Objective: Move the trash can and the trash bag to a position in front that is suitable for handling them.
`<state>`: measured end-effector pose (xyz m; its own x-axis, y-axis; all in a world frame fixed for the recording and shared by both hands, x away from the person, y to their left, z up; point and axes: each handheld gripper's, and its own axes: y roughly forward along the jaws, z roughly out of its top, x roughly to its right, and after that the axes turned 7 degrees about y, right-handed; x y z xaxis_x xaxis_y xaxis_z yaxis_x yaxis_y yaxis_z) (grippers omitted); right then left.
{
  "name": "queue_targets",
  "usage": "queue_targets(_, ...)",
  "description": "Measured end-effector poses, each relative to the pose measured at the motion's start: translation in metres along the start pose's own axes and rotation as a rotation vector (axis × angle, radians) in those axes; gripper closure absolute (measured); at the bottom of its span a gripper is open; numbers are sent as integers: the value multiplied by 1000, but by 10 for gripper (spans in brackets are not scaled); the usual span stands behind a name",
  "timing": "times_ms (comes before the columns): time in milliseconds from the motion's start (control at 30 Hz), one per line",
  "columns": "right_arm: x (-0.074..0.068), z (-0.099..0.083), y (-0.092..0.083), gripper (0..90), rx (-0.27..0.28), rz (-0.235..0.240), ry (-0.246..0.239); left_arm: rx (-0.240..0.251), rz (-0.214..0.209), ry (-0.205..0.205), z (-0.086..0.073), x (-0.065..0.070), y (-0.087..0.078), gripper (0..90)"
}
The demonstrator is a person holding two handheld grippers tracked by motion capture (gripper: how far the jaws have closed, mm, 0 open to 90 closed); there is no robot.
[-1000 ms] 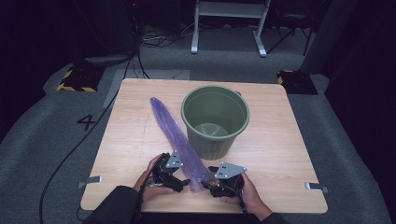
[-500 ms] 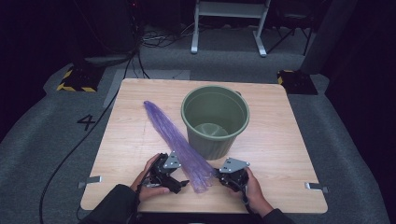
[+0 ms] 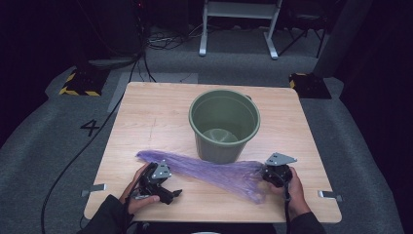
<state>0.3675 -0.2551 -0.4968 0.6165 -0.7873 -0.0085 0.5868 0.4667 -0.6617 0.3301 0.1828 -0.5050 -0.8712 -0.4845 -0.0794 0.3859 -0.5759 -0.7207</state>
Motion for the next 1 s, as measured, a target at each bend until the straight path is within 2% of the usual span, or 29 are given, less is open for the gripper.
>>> queue_targets(67, 10, -2, -2, 847, 4, -22, 19, 1, 8, -10, -5, -3, -4, 47)
queue_targets(100, 10, -2, -2, 847, 4, -22, 19, 1, 8, -10, -5, -3, -4, 46)
queue_targets(133, 21, -5, -5, 844, 11, -47, 38, 0, 19, -24, -10, -7, -9, 46)
queue_targets(300, 44, -7, -9, 797, 21, -98, 53, -2, 36, -41, -19, -15, -16, 44)
queue_targets(400, 56, -8, -11, 798, 22, -130, 62, -3, 44, -49, -28, -25, -23, 44)
queue_targets(433, 59, -8, -12, 780, 25, -151, 70, -2, 43, -47, -29, -27, -24, 44)
queue_targets(500, 66, -7, -12, 642, 33, -179, 79, -1, 45, -49, -31, -31, -25, 44)
queue_targets(567, 73, -5, -13, 597, 28, -182, 101, -5, 39, -51, -31, -32, -25, 34)
queue_targets(600, 76, -4, -15, 565, 51, -179, 116, -5, 39, -48, -30, -33, -24, 21)
queue_targets(633, 76, -4, -15, 565, 51, -179, 116, -13, 37, -48, -29, -33, -23, 21)
queue_targets(667, 80, -1, -20, 457, 69, -193, 140, -12, 37, -49, -27, -32, -21, 5)
queue_targets(767, 81, 4, -32, 412, 107, -219, 170, -14, 27, -39, -22, -28, -17, 5)
queue_targets(800, 81, 4, -32, 412, 107, -219, 170, -14, 27, -39, -22, -28, -17, 6)
queue_targets(867, 76, 10, -47, 357, 152, -249, 175, -11, 21, -27, -20, -25, -15, 10)
queue_targets(900, 76, 10, -47, 357, 152, -249, 175, -11, 21, -27, -20, -25, -15, 12)
queue_targets(933, 73, 13, -56, 316, 171, -279, 170, -8, 19, -26, -18, -24, -14, 13)
queue_targets(1000, 72, 14, -58, 307, 172, -292, 159, -7, 16, -26, -18, -23, -14, 19)
